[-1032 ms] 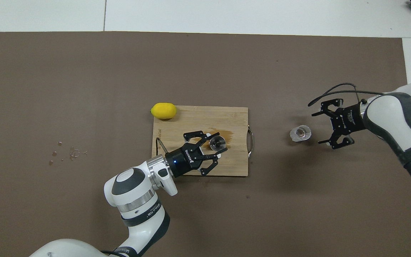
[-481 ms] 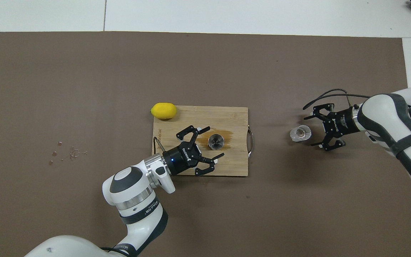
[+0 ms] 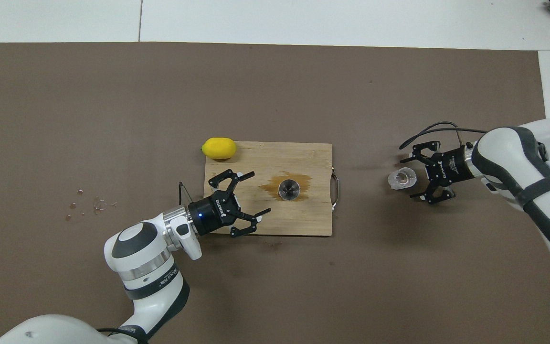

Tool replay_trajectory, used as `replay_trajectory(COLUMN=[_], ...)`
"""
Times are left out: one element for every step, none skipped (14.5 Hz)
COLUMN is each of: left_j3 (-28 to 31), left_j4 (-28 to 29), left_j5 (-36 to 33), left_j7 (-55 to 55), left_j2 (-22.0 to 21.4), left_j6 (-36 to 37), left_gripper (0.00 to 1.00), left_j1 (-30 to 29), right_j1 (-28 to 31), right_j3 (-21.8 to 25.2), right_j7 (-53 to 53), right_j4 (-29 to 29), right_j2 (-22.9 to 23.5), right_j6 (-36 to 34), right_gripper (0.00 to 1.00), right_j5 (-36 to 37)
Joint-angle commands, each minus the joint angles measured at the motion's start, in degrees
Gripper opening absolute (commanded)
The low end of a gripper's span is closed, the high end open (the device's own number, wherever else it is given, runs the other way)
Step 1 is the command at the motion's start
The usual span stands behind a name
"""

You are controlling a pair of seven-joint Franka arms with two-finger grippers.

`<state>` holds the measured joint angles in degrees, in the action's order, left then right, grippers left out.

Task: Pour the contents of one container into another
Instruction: 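Withdraw the left gripper while the right gripper grasps the clear glass cup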

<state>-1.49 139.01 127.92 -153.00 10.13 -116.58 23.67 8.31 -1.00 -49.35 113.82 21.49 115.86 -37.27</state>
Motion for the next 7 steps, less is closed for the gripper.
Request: replay_trajectory(left_j3=[-0.26, -0.26, -0.18, -0.09, -0.09, 0.00, 0.00], left_j4=[5.91, 6.44, 6.54, 6.54, 6.54, 6.36, 6.01], left_j5=[-8.08, -13.17, -18.70, -24.15, -29.95, -36.36, -42.86], left_j7=[0.68, 1.64, 2.35, 2.53, 2.71, 3.58, 5.41], left_j2=[-5.38, -5.82, -6.09, -6.09, -6.09, -6.35, -6.44], left_j6=[3.98, 4.95, 6.01, 7.23, 8.64, 10.57, 12.94], left_gripper=[1.00, 1.00, 1.00, 1.00, 1.00, 1.00, 1.00], left_j1=[-5.81, -8.79, -11.95, -15.03, -18.45, -22.23, -26.09], right_j1=[-0.04, -0.04, -0.04, -0.04, -0.04, 0.04, 0.04], right_j3=[-0.15, -0.23, -0.23, -0.23, -0.32, -0.23, -0.23], right_j7=[1.71, 1.54, 1.54, 1.54, 1.10, 0.31, -1.26], right_j4=[1.23, 1.14, 1.14, 1.06, 0.88, 0.71, 0.62], right_j2=[-0.48, -0.48, -0.48, -0.48, -0.48, -0.57, -0.74], right_j6=[0.77, 0.51, 0.33, 0.16, 0.07, -0.11, -0.11], right_gripper=[0.95, 0.92, 0.89, 0.82, 0.68, 0.54, 0.37], right_j5=[-2.02, -2.37, -2.90, -3.07, -3.16, -3.69, -5.00])
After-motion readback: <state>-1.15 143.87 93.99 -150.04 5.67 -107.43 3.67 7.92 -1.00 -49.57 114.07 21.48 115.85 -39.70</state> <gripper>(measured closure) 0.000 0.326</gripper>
